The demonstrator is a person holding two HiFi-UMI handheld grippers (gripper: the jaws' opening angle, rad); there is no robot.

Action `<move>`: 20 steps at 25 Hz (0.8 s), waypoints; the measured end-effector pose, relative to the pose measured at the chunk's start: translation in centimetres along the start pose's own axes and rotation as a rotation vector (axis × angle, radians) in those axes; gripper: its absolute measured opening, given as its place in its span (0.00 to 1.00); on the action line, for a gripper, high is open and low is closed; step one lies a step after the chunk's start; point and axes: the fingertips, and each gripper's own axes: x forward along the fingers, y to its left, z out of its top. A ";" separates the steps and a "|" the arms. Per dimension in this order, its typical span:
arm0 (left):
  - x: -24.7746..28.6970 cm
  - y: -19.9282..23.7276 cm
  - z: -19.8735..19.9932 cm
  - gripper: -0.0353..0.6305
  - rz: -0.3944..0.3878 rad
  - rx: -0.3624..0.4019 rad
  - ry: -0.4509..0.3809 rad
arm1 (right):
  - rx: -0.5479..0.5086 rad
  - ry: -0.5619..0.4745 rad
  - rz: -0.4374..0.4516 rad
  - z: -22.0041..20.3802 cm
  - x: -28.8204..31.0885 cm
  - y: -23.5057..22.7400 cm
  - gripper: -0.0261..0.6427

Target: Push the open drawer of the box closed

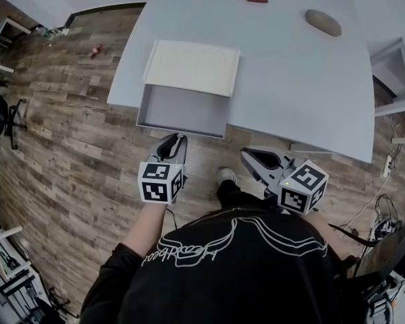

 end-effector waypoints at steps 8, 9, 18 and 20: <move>1.0 0.9 1.1 0.16 -0.004 0.009 -0.007 | 0.014 -0.003 -0.006 -0.1 0.8 -0.5 0.05; 1.3 1.1 1.3 0.17 -0.005 0.010 -0.007 | 0.014 -0.003 -0.009 0.1 0.9 -0.7 0.05; 4.6 1.9 4.3 0.16 -0.005 0.017 -0.006 | 0.065 -0.003 -0.048 0.8 0.1 -3.4 0.05; 5.2 2.2 5.0 0.17 -0.004 0.022 -0.002 | 0.072 -0.003 -0.054 0.9 0.0 -3.8 0.05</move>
